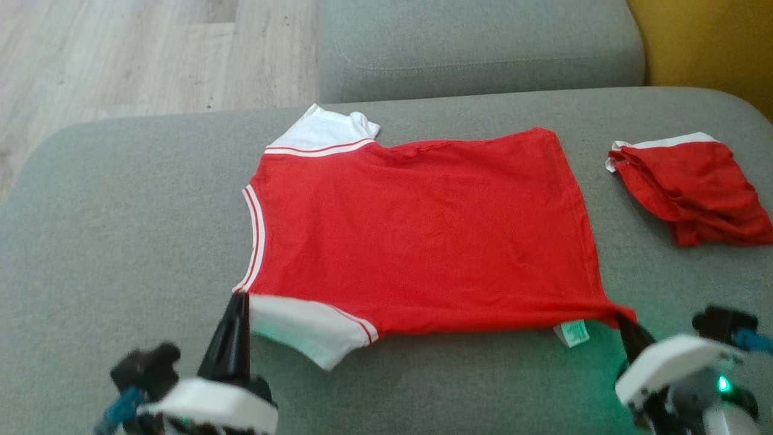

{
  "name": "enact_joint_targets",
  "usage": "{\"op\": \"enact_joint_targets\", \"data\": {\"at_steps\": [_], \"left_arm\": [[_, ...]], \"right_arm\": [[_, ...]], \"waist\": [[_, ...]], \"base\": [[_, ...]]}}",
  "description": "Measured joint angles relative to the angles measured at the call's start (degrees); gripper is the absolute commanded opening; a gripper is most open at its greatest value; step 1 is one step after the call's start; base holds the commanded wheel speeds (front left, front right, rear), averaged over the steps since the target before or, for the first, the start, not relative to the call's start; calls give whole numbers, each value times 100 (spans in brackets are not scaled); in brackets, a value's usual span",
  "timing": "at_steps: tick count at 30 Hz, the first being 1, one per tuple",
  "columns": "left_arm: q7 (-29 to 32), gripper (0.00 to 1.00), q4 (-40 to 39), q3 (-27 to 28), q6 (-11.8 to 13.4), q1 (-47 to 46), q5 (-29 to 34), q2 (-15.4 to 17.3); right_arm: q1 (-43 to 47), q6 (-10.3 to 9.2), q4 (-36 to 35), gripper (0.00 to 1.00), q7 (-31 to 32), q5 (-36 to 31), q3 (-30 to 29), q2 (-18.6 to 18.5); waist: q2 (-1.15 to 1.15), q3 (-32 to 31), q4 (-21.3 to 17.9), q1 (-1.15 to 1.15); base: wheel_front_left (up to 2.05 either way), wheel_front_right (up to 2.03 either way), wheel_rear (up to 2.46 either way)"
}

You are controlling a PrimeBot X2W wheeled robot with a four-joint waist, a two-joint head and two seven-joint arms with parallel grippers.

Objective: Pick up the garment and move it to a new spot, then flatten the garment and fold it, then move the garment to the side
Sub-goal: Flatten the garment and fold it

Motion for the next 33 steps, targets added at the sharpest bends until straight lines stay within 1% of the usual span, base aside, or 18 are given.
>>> {"op": "enact_joint_targets", "data": {"at_steps": [4, 6, 11, 12, 16, 20, 26, 27, 28, 29, 30, 31, 33], "left_arm": [[167, 0, 416, -7, -176, -549, -41, -11], [200, 0, 526, -13, -204, -694, -41, -11], [363, 0, 1146, -36, -420, -1483, -40, -21], [391, 0, 1414, -36, -497, -1790, -40, -30], [512, 0, 1993, -65, -642, -2383, -25, -89], [567, 0, 2651, -100, -739, -2917, 8, -193], [397, 0, 3427, -103, -898, -3431, 91, -299], [353, 0, 3534, -105, -925, -3505, 107, -333], [308, 0, 3634, -110, -961, -3568, 113, -371], [260, 23, 3727, -115, -993, -3628, 115, -407], [205, 43, 3805, -119, -999, -3678, 126, -438], [123, 99, 3877, -120, -1029, -3725, 151, -458], [-42, 100, 3978, -119, -1074, -3786, 163, -482]], "right_arm": [[-506, 0, 127, 0, 348, -154, -1, -1], [-642, 0, 162, 0, 450, -241, 0, -1], [-1329, 0, 397, 0, 923, -665, -5, -3], [-1614, 0, 544, 0, 1053, -821, -37, -4], [-2148, 0, 955, 0, 1228, -1118, -71, -9], [-2652, 0, 1461, 0, 1351, -1210, -73, -12], [-3266, 0, 2175, 0, 1317, -1506, -157, -18], [-3332, 0, 2273, 13, 1276, -1516, -162, -19], [-3394, 0, 2373, 73, 1240, -1516, -167, -20], [-3445, 0, 2464, 100, 1183, -1515, -182, -19], [-3490, 0, 2546, 100, 1101, -1513, -219, -20], [-3526, 0, 2611, 100, 1010, -1506, -241, -22], [-3608, 0, 2728, 100, 844, -1504, -265, -25]], "waist": [[0, 66, -53, 0], [0, 89, -66, 0], [0, 205, -99, 0], [0, 259, -104, 0], [0, 408, -107, 0], [0, 594, -121, 1], [0, 878, -156, 1], [0, 912, -162, 1], [0, 940, -168, 1], [0, 961, -173, 1], [0, 974, -178, 1], [0, 983, -182, 0], [0, 982, -191, 0]], "base": [[0, 0, 0], [0, 0, 0], [0, 0, 0], [0, 0, 0], [0, 0, 0], [0, 0, 0], [0, 0, 0], [0, 0, 0], [0, 0, 0], [0, 0, 0], [0, 0, 0], [0, 0, 0], [0, 0, 0]]}}
